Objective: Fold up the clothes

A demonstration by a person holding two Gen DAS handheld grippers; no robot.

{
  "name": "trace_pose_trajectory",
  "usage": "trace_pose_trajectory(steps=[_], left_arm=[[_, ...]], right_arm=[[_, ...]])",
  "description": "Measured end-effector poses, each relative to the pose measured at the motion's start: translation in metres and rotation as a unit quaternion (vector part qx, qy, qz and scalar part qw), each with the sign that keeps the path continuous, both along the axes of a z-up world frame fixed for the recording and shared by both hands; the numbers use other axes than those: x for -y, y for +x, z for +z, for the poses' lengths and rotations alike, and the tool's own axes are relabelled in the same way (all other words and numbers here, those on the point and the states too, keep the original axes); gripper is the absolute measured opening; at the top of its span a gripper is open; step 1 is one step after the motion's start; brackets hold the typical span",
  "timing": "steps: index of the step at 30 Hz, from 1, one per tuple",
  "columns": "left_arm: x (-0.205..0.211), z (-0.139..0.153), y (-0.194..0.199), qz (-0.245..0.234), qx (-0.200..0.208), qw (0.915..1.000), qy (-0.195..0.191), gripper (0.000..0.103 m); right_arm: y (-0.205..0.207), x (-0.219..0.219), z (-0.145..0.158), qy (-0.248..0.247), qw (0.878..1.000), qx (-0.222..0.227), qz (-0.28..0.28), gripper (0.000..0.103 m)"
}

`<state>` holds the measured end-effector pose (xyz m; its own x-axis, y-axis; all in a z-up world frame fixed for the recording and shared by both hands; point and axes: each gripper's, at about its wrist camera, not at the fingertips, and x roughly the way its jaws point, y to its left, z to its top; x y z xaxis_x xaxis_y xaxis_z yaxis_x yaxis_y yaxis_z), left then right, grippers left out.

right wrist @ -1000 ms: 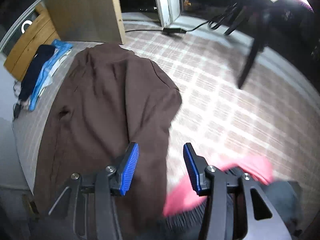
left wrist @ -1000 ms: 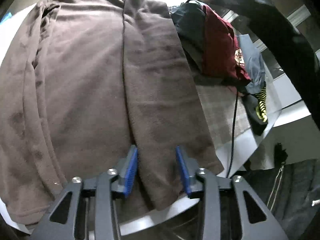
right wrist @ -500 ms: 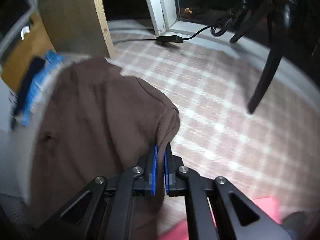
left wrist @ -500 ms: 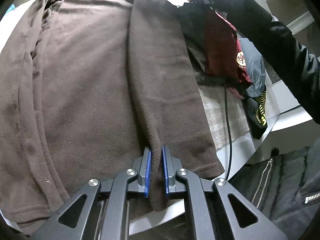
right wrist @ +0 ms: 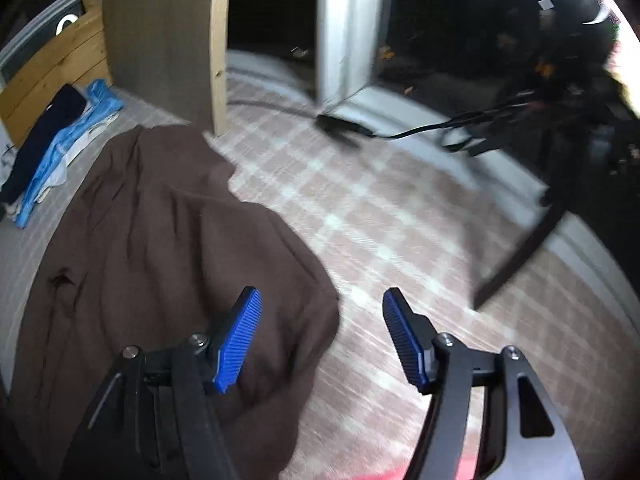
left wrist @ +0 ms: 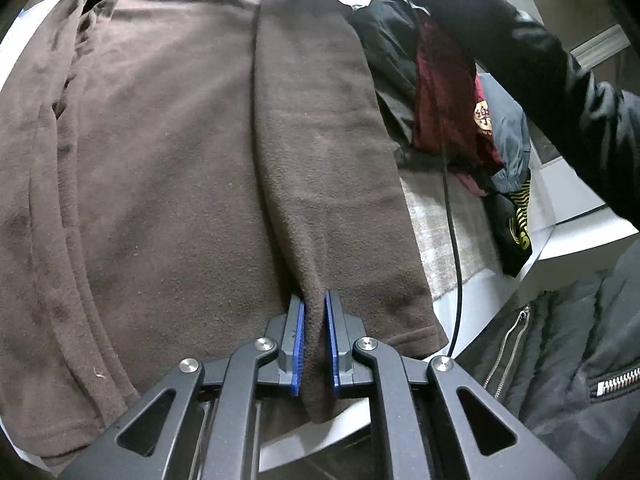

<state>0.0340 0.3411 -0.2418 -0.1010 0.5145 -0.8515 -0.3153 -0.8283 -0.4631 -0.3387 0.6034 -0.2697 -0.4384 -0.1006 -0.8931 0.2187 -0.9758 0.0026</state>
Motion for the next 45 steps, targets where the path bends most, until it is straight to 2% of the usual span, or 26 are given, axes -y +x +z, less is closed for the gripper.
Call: trace_pose_trajectory(steps=[2, 4, 5, 6, 8, 11, 13, 15, 17, 20, 23, 27, 32, 35, 37, 38, 40, 42, 44, 45], left_arm=[[0.000, 0.000, -0.001, -0.001, 0.002, 1.0000, 0.000, 0.009], [-0.001, 0.000, -0.001, -0.002, 0.003, 1.0000, 0.000, 0.009], [-0.001, 0.000, -0.001, -0.002, 0.003, 1.0000, -0.001, 0.009], [-0.001, 0.000, -0.002, -0.003, 0.003, 1.0000, -0.002, 0.009], [0.000, 0.000, -0.002, 0.000, 0.003, 1.0000, 0.001, 0.009], [0.001, -0.001, -0.002, 0.006, 0.004, 1.0000, 0.006, 0.009], [0.001, 0.001, -0.001, 0.007, 0.003, 1.0000, 0.001, 0.009], [0.000, 0.006, 0.002, 0.007, -0.002, 0.9999, -0.011, 0.010], [0.000, 0.010, 0.004, 0.007, -0.007, 0.9997, -0.023, 0.013], [0.007, 0.020, 0.009, 0.022, -0.013, 0.9995, -0.018, 0.015], [0.013, 0.025, 0.017, 0.028, -0.008, 0.9995, -0.008, 0.022], [0.006, 0.020, 0.024, 0.022, 0.005, 0.9997, -0.004, 0.026], [-0.006, 0.021, 0.033, 0.002, -0.021, 0.9956, -0.091, 0.024], [-0.016, 0.046, 0.046, -0.016, -0.050, 0.9964, -0.067, 0.029], [-0.028, 0.054, 0.053, -0.035, -0.062, 0.9963, -0.047, 0.045], [-0.038, 0.054, 0.056, -0.047, -0.063, 0.9964, -0.033, 0.047], [-0.064, 0.044, 0.059, -0.081, -0.059, 0.9947, -0.025, 0.048], [-0.088, 0.032, 0.058, -0.105, -0.071, 0.9904, -0.054, 0.048], [-0.084, 0.023, 0.052, -0.088, -0.069, 0.9920, -0.059, 0.041], [-0.081, 0.019, 0.048, -0.075, -0.066, 0.9934, -0.057, 0.031]], right_arm=[[-0.009, 0.001, -0.016, 0.002, 1.000, 0.029, 0.003, 0.062], [-0.006, 0.002, -0.020, -0.012, 0.999, 0.033, 0.004, 0.037], [-0.004, 0.002, -0.022, -0.019, 0.999, 0.034, 0.004, 0.006], [-0.001, 0.002, -0.017, -0.029, 0.999, 0.033, 0.010, 0.007], [0.005, -0.002, -0.001, -0.009, 1.000, 0.009, 0.007, 0.007], [0.001, -0.005, -0.011, 0.032, 0.999, 0.016, 0.008, 0.009], [0.000, -0.004, -0.017, 0.051, 0.998, 0.029, -0.001, 0.018], [0.007, -0.002, -0.008, 0.072, 0.997, 0.016, -0.015, 0.045], [0.017, -0.003, 0.004, 0.075, 0.997, 0.011, -0.018, 0.056], [0.038, -0.008, 0.026, 0.036, 0.999, 0.020, -0.001, 0.057], [0.063, -0.005, 0.028, -0.003, 0.997, 0.062, 0.039, 0.062], [0.090, 0.009, 0.007, 0.036, 0.990, 0.110, 0.081, 0.062], [0.102, 0.010, -0.014, 0.041, 0.987, 0.129, 0.092, 0.064], [0.104, 0.003, -0.013, 0.021, 0.986, 0.140, 0.084, 0.064], [0.106, 0.000, -0.012, 0.008, 0.986, 0.147, 0.082, 0.064], [0.108, -0.001, -0.013, 0.001, 0.985, 0.151, 0.083, 0.064], [0.110, -0.005, -0.014, -0.015, 0.985, 0.154, 0.078, 0.064], [0.112, -0.007, -0.013, -0.025, 0.985, 0.153, 0.072, 0.065], [0.115, -0.007, -0.011, -0.027, 0.986, 0.150, 0.072, 0.064], [0.117, -0.006, -0.010, -0.027, 0.986, 0.148, 0.071, 0.061]])
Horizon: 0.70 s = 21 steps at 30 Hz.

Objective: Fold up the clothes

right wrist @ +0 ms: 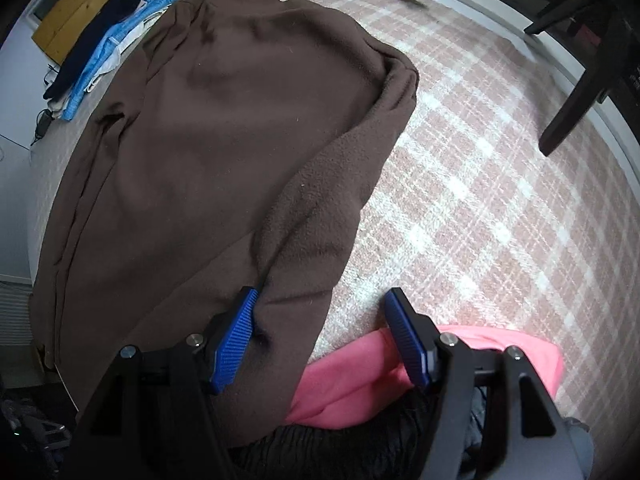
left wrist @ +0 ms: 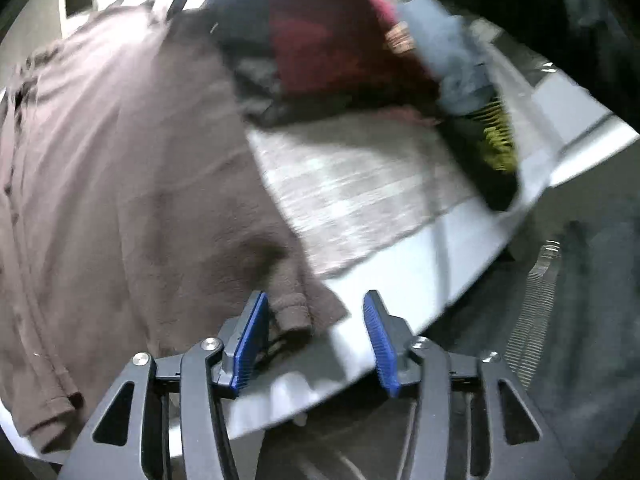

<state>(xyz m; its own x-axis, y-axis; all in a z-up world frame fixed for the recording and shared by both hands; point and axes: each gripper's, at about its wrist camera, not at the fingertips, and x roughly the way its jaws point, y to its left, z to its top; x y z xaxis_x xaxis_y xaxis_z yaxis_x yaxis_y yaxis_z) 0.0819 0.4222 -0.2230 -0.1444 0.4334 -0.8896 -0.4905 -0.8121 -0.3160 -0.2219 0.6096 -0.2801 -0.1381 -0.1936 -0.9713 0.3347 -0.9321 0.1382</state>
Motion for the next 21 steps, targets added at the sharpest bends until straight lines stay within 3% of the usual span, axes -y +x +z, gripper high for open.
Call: trace_pose_trajectory(steps=[1, 3, 6, 10, 13, 16, 21], left_arm=[[0.005, -0.002, -0.003, 0.013, 0.005, 0.9998, 0.012, 0.017], [0.017, 0.000, -0.005, 0.040, 0.012, 0.9982, 0.042, 0.014], [0.034, 0.006, -0.001, 0.078, 0.021, 0.9926, 0.091, 0.012], [0.073, 0.021, 0.008, 0.149, 0.020, 0.9759, 0.158, 0.012], [0.114, 0.022, 0.018, 0.228, 0.021, 0.9515, 0.205, 0.012], [0.146, 0.014, 0.027, 0.288, 0.019, 0.9309, 0.224, 0.012], [0.170, -0.005, 0.035, 0.348, 0.011, 0.9126, 0.215, 0.012]], right_arm=[[0.002, 0.000, 0.002, -0.004, 1.000, -0.001, -0.002, 0.056], [0.007, 0.001, 0.005, -0.035, 0.999, 0.010, -0.007, 0.019], [0.011, -0.001, 0.015, -0.067, 0.997, 0.017, -0.032, 0.009], [0.012, 0.001, 0.039, -0.102, 0.992, 0.012, -0.067, 0.008], [-0.003, 0.019, 0.057, -0.101, 0.993, 0.005, -0.062, 0.008], [-0.030, 0.040, 0.068, -0.094, 0.994, -0.001, -0.047, 0.008], [-0.063, 0.109, 0.055, -0.036, 0.999, -0.007, -0.007, 0.008]])
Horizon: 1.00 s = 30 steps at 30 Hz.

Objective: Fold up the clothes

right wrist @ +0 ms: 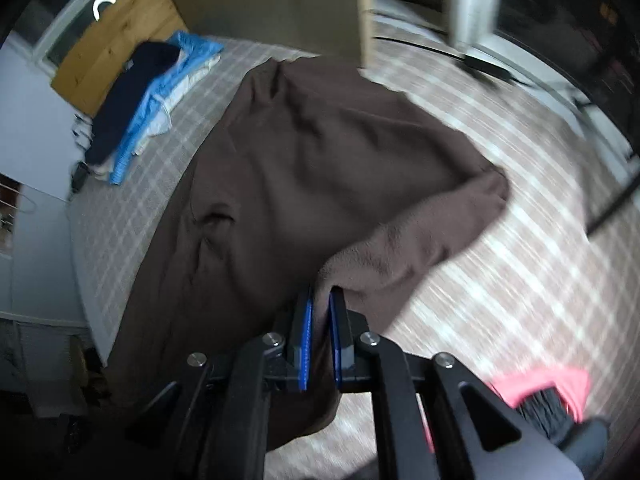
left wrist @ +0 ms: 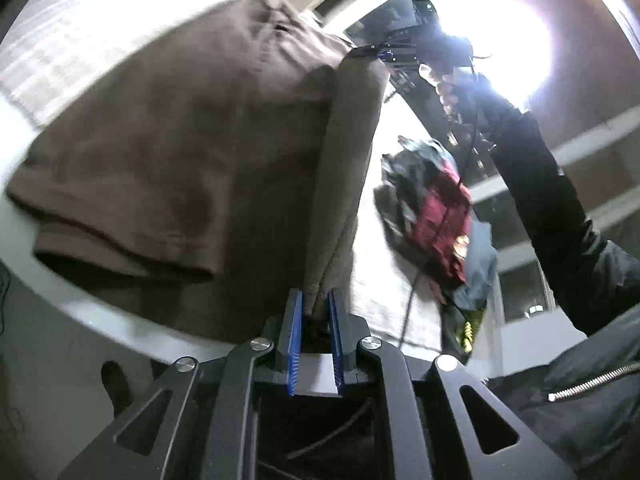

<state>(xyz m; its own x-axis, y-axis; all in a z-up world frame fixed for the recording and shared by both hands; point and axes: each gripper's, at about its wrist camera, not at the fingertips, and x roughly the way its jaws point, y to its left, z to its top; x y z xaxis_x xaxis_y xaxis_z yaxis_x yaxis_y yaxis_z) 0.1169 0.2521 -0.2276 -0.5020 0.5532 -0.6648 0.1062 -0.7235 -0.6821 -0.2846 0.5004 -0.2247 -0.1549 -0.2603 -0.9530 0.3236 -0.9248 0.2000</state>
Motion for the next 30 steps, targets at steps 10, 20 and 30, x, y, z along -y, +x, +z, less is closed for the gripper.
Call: trace_pose_trajectory(steps=[10, 20, 30], left_arm=[[0.004, -0.015, -0.002, 0.016, 0.039, 0.9980, -0.046, 0.013], [-0.002, 0.033, -0.001, -0.054, 0.002, 0.9948, -0.086, 0.019], [-0.002, 0.037, -0.031, -0.095, 0.017, 0.9905, -0.098, 0.019]], right_arm=[[-0.027, 0.063, -0.037, 0.079, 0.996, 0.018, 0.030, 0.034], [0.021, 0.012, 0.034, 0.006, 0.998, -0.050, 0.041, 0.040], [0.019, 0.073, -0.033, -0.079, 0.995, 0.002, 0.053, 0.049]])
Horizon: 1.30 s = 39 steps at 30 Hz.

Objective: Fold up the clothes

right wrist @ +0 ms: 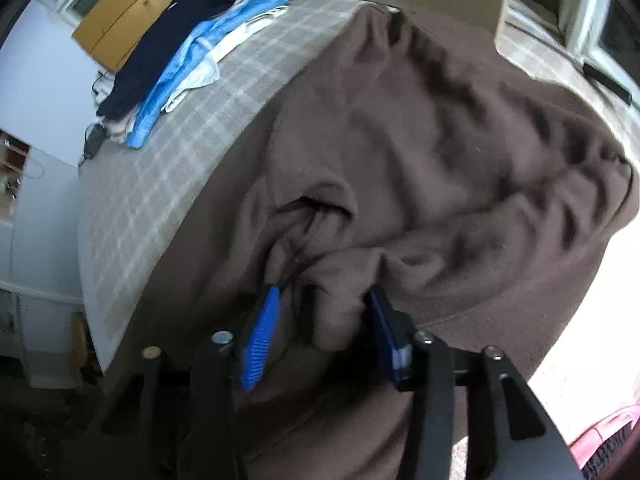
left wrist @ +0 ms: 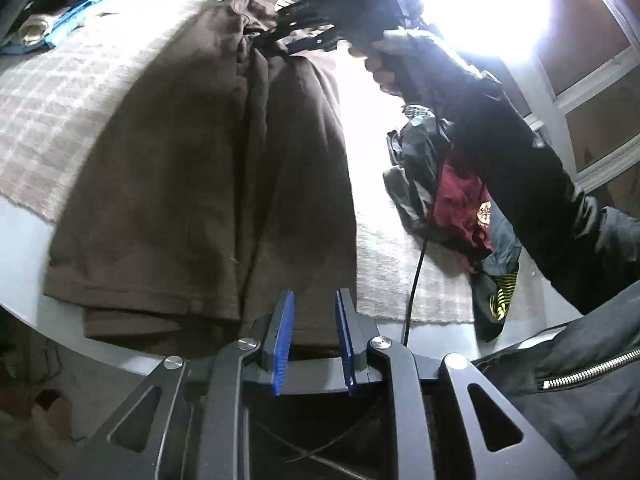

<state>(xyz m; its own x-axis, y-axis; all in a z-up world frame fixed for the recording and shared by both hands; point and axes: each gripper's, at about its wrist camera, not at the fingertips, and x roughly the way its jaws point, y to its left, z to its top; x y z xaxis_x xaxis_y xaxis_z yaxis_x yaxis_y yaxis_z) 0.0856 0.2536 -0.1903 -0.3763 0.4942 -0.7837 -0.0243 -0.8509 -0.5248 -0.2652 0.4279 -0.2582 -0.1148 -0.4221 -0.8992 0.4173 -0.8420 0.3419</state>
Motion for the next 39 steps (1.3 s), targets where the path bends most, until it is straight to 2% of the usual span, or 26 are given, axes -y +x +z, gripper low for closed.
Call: trace_pose_trajectory(steps=[3, 6, 8, 9, 11, 14, 16, 18, 22, 24, 27, 30, 33, 37, 39], left_arm=[[0.017, 0.006, -0.001, 0.013, 0.000, 0.9999, -0.009, 0.022], [0.035, 0.007, -0.006, 0.028, 0.003, 0.9995, -0.014, 0.022], [0.041, 0.006, -0.012, 0.028, 0.005, 0.9993, -0.023, 0.022], [0.043, 0.005, -0.015, 0.028, 0.006, 0.9992, -0.028, 0.022], [0.049, 0.004, -0.020, 0.027, 0.008, 0.9989, -0.037, 0.022], [0.057, 0.004, -0.029, 0.029, 0.011, 0.9986, -0.044, 0.022], [0.065, 0.006, -0.032, 0.024, 0.012, 0.9987, -0.044, 0.022], [0.075, 0.011, -0.034, 0.013, 0.014, 0.9981, -0.058, 0.022], [0.096, 0.019, -0.036, -0.030, 0.011, 0.9959, -0.085, 0.023], [0.106, 0.022, -0.040, -0.060, 0.009, 0.9940, -0.092, 0.024], [0.110, 0.019, -0.047, -0.121, 0.004, 0.9885, -0.091, 0.024], [0.102, 0.014, -0.052, -0.198, -0.001, 0.9760, -0.090, 0.026], [0.093, 0.010, -0.055, -0.265, -0.003, 0.9617, -0.069, 0.028], [0.080, 0.004, -0.053, -0.338, -0.010, 0.9393, -0.060, 0.030], [0.076, 0.000, -0.050, -0.361, -0.010, 0.9306, -0.061, 0.030]], right_arm=[[0.003, -0.045, 0.032, -0.078, 0.997, -0.008, -0.029, 0.050], [-0.002, -0.109, 0.058, -0.096, 0.989, -0.056, -0.098, 0.050], [-0.017, -0.142, 0.059, -0.048, 0.983, -0.080, -0.156, 0.046], [-0.026, -0.152, 0.056, -0.028, 0.981, -0.081, -0.174, 0.036], [-0.044, -0.160, 0.044, -0.025, 0.981, -0.069, -0.178, 0.027], [-0.073, -0.138, 0.013, 0.000, 0.987, -0.053, -0.154, 0.027], [-0.083, -0.121, -0.001, 0.043, 0.988, -0.048, -0.142, 0.028], [-0.078, -0.118, 0.012, 0.040, 0.987, -0.057, -0.147, 0.028], [-0.016, -0.136, 0.062, -0.033, 0.983, -0.078, -0.160, 0.030], [0.030, -0.139, 0.085, -0.054, 0.981, -0.092, -0.164, 0.037], [0.108, -0.132, 0.106, -0.074, 0.976, -0.096, -0.181, 0.040], [0.184, -0.109, 0.112, -0.075, 0.972, -0.078, -0.210, 0.044], [0.243, -0.068, 0.106, -0.064, 0.963, -0.067, -0.252, 0.044], [0.271, -0.016, 0.091, -0.087, 0.953, -0.050, -0.287, 0.044], [0.278, 0.006, 0.084, -0.075, 0.952, -0.042, -0.294, 0.045]])
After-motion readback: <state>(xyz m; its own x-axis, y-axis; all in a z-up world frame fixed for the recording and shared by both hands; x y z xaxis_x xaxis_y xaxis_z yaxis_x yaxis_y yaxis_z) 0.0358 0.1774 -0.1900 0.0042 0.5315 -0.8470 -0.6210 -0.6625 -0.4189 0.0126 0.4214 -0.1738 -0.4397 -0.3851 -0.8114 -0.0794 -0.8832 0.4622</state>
